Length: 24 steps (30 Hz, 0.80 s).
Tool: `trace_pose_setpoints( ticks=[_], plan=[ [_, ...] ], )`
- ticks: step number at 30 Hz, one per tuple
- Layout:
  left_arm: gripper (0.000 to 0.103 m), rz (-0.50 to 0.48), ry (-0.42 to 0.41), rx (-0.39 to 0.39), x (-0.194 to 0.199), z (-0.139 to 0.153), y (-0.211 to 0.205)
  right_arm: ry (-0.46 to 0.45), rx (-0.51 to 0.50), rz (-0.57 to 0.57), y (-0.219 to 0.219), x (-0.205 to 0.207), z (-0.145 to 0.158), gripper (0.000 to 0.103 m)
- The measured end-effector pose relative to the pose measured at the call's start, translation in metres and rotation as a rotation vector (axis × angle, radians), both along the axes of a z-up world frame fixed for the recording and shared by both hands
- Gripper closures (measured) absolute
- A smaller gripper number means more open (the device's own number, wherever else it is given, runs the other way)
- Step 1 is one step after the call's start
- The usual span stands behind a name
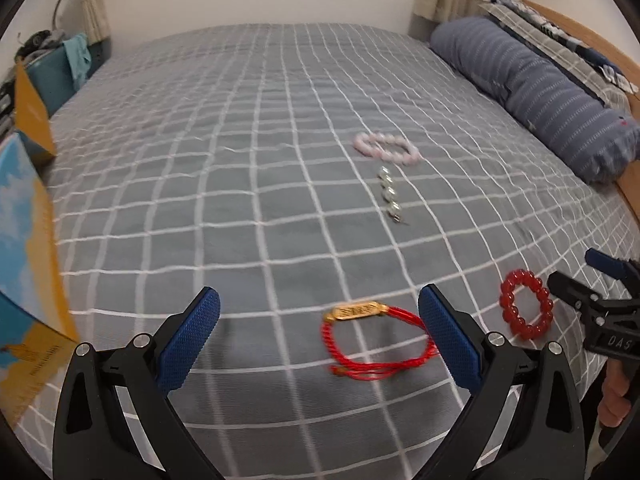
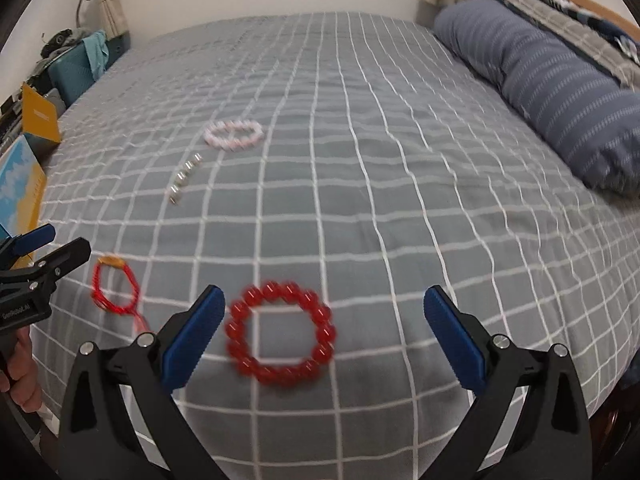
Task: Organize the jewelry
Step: 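Grasp the red cord gold-tag bracelet with left tool while right grasps red bead bracelet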
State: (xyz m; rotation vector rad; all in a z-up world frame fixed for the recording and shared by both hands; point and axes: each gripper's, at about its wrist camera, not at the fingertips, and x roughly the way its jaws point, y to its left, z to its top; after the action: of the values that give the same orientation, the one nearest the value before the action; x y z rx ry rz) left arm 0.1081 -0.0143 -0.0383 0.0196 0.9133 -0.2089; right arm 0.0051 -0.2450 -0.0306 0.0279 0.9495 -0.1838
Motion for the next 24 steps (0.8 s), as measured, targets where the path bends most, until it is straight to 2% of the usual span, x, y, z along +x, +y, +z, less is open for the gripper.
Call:
trace_pose_setpoints(
  ticks=[7, 12, 17, 22, 24],
  plan=[
    [0.006, -0.028, 0.03, 0.005, 0.005, -0.025, -0.026, 0.036, 0.033, -0.024, -0.01, -0.009, -0.023, 0.007],
    [0.008, -0.019, 0.046, 0.004, 0.01, -0.038, -0.03, 0.051, 0.018, -0.039, -0.013, -0.011, -0.035, 0.009],
    [0.035, -0.01, 0.053, 0.006, 0.009, -0.042, -0.026, 0.064, 0.05, -0.049, -0.019, -0.011, -0.043, 0.024],
    [0.051, 0.006, 0.058, 0.013, 0.007, -0.041, -0.023, 0.051, 0.028, -0.036, -0.012, -0.012, -0.043, 0.039],
    [0.056, 0.004, 0.062, 0.013, 0.006, -0.04, -0.022, 0.05, 0.023, -0.03, -0.009, -0.011, -0.042, 0.051]
  ],
)
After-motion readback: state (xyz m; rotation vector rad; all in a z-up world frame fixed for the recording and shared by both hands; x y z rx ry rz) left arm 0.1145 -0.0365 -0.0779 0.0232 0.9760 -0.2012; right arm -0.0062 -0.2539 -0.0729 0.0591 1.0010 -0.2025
